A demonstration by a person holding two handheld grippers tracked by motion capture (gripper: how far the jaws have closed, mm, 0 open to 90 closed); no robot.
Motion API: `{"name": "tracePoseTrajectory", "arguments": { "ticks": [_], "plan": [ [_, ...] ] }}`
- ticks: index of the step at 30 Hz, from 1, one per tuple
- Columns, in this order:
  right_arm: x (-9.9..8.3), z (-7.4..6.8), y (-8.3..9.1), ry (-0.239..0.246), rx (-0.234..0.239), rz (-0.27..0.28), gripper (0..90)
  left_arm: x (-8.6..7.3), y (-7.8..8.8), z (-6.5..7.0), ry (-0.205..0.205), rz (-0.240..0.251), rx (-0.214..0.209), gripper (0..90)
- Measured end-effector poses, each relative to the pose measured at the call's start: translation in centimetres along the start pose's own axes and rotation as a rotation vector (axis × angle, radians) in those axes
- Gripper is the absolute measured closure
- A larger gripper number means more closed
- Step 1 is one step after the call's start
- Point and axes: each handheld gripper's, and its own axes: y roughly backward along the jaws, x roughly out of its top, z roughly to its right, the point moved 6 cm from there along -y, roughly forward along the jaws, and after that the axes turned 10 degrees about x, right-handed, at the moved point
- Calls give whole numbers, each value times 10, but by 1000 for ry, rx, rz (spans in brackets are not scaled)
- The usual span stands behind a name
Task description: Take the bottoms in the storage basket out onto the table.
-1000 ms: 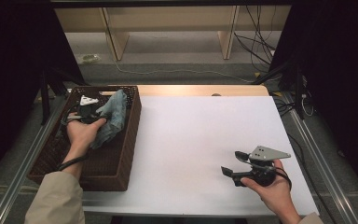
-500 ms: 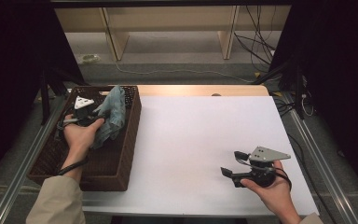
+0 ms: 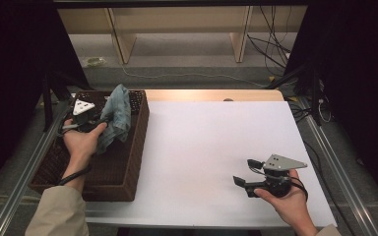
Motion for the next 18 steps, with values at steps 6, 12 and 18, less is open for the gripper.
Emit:
{"name": "tracePoseTrajectory", "arguments": {
  "ticks": [6,12,18],
  "plan": [
    [0,0,0,4,-1,5,204,6,5,0,7,28,-2,742],
    [1,0,0,4,-2,9,204,9,7,-1,3,46,-3,740],
    [1,0,0,5,-3,7,205,13,10,-2,7,67,-3,741]
  ]
}}
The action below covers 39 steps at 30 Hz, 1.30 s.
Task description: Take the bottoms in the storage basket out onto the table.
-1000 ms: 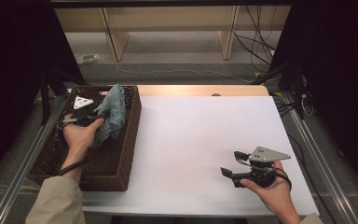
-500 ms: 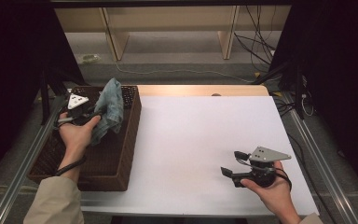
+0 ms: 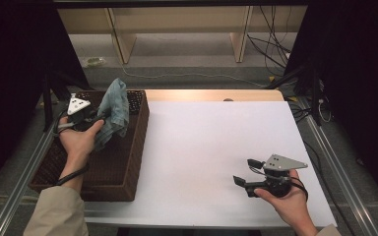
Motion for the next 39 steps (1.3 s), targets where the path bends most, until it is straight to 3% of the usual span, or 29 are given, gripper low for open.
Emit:
{"name": "tracePoseTrajectory", "arguments": {
  "ticks": [39],
  "plan": [
    [0,0,0,3,2,1,207,22,16,4,3,94,-19,740]
  ]
}}
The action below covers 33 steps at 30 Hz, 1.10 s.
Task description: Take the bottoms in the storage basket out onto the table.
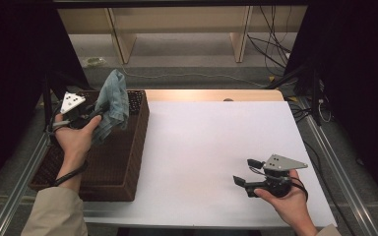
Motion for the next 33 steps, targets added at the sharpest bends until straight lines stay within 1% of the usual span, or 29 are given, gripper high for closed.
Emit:
{"name": "tracePoseTrajectory", "arguments": {
  "ticks": [11,17,20,33],
  "plan": [
    [0,0,0,0,1,0,207,4,3,2,0,17,-6,740],
    [0,0,0,-1,-1,3,207,6,4,2,15,22,-16,740],
    [0,0,0,0,0,1,207,7,4,2,9,22,-15,740],
    [0,0,0,1,0,1,207,12,8,4,8,41,-22,740]
  ]
}}
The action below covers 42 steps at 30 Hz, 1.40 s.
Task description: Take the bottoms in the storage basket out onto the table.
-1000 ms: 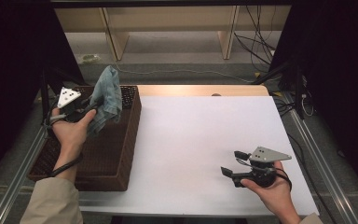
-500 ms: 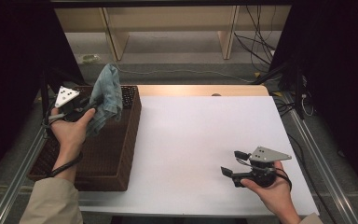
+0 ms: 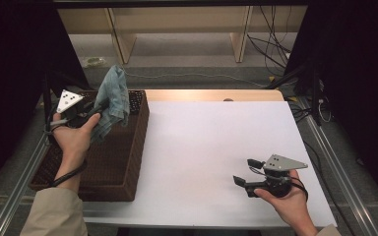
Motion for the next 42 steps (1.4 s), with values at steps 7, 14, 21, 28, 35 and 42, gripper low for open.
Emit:
{"name": "tracePoseTrajectory", "arguments": {
  "ticks": [7,14,21,28,35,42],
  "plan": [
    [0,0,0,-2,-2,4,207,2,1,2,-1,6,-4,740],
    [0,0,0,-1,-2,5,207,5,3,4,-4,13,-13,740],
    [0,0,0,-1,-2,6,207,8,5,5,-5,24,-15,740],
    [0,0,0,-1,-2,6,207,10,6,7,-4,25,-21,740],
    [1,0,1,0,-2,6,207,13,8,11,-9,33,-30,740],
    [1,0,1,0,-3,8,207,15,9,12,-2,38,-37,740]
  ]
}}
